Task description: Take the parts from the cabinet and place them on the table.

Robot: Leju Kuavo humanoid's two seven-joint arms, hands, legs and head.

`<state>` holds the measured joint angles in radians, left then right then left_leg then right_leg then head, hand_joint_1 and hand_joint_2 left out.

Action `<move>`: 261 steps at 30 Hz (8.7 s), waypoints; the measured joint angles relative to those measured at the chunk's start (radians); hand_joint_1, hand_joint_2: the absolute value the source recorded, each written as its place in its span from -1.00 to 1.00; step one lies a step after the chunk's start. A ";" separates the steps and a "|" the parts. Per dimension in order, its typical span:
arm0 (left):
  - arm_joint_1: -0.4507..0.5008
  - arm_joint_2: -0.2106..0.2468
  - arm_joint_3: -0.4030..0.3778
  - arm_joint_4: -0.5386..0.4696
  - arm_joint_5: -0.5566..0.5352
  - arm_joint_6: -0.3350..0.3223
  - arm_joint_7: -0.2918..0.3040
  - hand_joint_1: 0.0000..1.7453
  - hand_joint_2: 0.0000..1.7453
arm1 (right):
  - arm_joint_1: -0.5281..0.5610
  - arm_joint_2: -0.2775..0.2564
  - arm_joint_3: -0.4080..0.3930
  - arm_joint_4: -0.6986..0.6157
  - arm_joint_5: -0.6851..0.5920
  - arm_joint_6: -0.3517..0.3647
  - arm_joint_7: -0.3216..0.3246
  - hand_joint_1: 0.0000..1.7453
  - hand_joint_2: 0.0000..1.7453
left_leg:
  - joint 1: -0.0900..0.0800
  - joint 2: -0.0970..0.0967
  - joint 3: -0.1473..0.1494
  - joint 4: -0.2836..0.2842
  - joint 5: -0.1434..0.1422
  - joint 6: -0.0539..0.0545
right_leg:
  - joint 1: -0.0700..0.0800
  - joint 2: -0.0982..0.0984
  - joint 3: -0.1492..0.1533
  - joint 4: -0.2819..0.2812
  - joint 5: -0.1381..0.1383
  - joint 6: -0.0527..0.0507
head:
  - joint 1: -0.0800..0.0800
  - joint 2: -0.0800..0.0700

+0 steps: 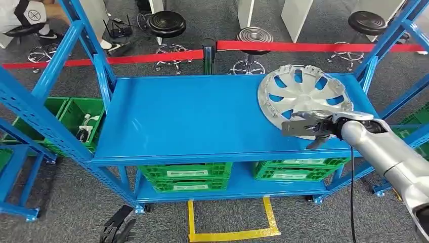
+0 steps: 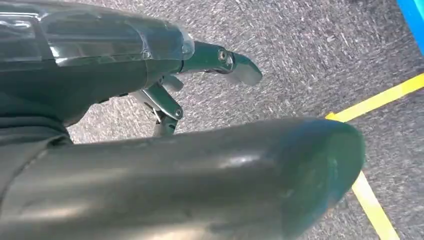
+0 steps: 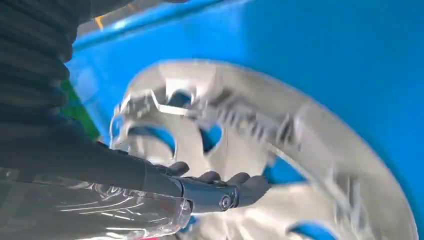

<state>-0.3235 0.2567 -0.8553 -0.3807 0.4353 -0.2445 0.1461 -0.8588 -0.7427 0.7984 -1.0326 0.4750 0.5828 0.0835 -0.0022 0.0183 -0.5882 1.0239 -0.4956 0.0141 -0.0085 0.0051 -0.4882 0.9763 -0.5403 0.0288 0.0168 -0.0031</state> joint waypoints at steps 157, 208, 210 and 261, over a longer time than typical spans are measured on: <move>0.000 -0.001 0.016 0.012 -0.088 -0.012 -0.072 -1.00 -1.00 | 0.094 0.241 -0.654 -0.091 -0.261 -0.525 -0.241 1.00 -1.00 | 0.000 -0.018 0.004 -0.002 0.001 -0.001 | 0.000 -0.008 0.007 -0.004 -0.001 -0.001 | -0.001 0.000; -0.037 -0.026 0.042 -0.011 -0.086 0.007 0.041 -1.00 -1.00 | -0.325 0.279 -0.273 0.220 0.253 -0.056 -0.215 -1.00 1.00 | -0.001 -0.009 -0.006 -0.002 0.008 -0.003 | -0.001 -0.011 -0.006 0.002 0.002 -0.003 | -0.003 0.000; -0.037 -0.026 0.043 -0.011 -0.088 0.007 0.036 -1.00 -1.00 | -0.346 0.278 -0.232 0.258 0.247 -0.060 -0.217 -1.00 1.00 | -0.001 -0.009 -0.005 -0.003 0.007 -0.003 | -0.001 -0.009 -0.006 0.001 0.002 -0.003 | -0.004 0.000; 0.123 0.147 0.050 -0.233 -0.130 0.060 0.095 -1.00 -1.00 | -0.403 -0.052 0.095 0.119 -0.282 0.227 0.118 -1.00 1.00 | 0.001 -0.037 -0.005 -0.002 0.008 -0.007 | -0.001 -0.021 -0.003 0.000 0.001 -0.003 | -0.005 0.000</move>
<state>-0.2005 0.4036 -0.8057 -0.6134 0.3052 -0.1846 0.2407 -1.2621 -0.7943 0.8934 -0.9137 0.1933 0.8099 0.2011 -0.0016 -0.0182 -0.5933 1.0214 -0.4873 0.0070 -0.0091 -0.0161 -0.4911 0.9760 -0.5396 0.0256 0.0118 -0.0031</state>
